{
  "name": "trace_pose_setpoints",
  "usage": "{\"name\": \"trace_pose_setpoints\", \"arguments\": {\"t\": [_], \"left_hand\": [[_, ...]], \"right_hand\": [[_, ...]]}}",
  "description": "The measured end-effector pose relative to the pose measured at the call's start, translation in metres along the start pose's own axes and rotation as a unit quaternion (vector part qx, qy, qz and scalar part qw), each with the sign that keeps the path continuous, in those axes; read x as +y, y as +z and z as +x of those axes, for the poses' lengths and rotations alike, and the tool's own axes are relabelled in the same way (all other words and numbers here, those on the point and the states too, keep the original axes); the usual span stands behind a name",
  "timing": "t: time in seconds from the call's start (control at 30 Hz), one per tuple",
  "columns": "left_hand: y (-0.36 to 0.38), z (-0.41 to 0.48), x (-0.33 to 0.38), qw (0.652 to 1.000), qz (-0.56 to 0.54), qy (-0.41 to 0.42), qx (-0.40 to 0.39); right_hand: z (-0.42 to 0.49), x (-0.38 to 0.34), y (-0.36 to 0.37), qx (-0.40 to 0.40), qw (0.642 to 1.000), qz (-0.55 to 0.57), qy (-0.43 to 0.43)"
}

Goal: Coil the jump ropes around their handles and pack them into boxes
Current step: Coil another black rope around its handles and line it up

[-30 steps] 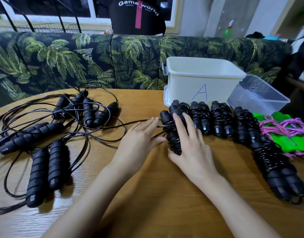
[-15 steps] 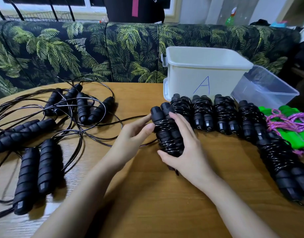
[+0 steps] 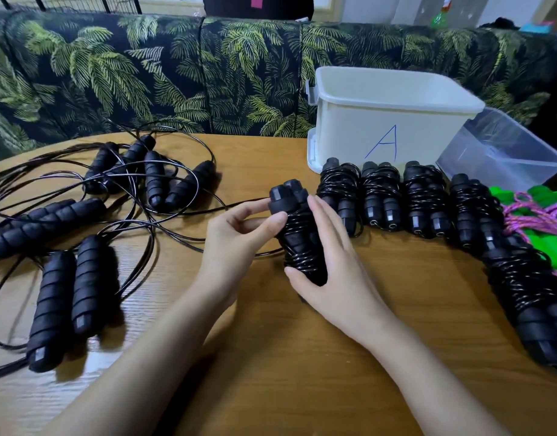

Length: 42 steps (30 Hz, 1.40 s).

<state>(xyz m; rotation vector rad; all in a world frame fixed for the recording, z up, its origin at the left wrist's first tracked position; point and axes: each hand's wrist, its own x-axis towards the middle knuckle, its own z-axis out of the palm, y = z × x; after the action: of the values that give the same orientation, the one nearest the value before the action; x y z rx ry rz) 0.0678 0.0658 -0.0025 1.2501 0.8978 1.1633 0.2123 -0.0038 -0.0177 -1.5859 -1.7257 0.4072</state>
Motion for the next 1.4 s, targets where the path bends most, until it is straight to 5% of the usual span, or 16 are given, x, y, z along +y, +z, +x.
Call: {"name": "trace_pose_setpoints", "arguments": {"t": [0.13, 0.27, 0.4, 0.6, 0.83, 1.07, 1.4], "left_hand": [[0.01, -0.008, -0.001, 1.0, -0.004, 0.019, -0.004], [0.009, -0.008, -0.002, 0.997, 0.0, 0.017, -0.07], [0.0, -0.002, 0.002, 0.991, 0.012, 0.008, -0.134], [-0.004, 0.003, 0.001, 0.996, -0.012, 0.012, -0.091], [-0.01, 0.005, 0.002, 0.985, -0.065, -0.021, -0.159], [-0.015, 0.009, 0.001, 0.972, -0.143, -0.065, -0.174], [-0.01, 0.006, -0.002, 0.984, -0.115, -0.06, -0.123]], "right_hand": [[-0.001, -0.012, 0.007, 0.03, 0.988, -0.149, 0.032], [0.0, -0.004, 0.011, 0.142, 0.964, -0.224, -0.011], [0.001, 0.009, 0.005, 0.167, 0.974, -0.148, -0.034], [0.001, 0.009, 0.007, 0.154, 0.987, 0.01, -0.047], [0.001, -0.003, -0.002, 0.053, 0.977, 0.206, -0.011], [0.003, -0.002, -0.009, 0.025, 0.968, 0.249, -0.007], [0.001, 0.0, -0.015, -0.044, 0.959, 0.279, 0.011]]}}
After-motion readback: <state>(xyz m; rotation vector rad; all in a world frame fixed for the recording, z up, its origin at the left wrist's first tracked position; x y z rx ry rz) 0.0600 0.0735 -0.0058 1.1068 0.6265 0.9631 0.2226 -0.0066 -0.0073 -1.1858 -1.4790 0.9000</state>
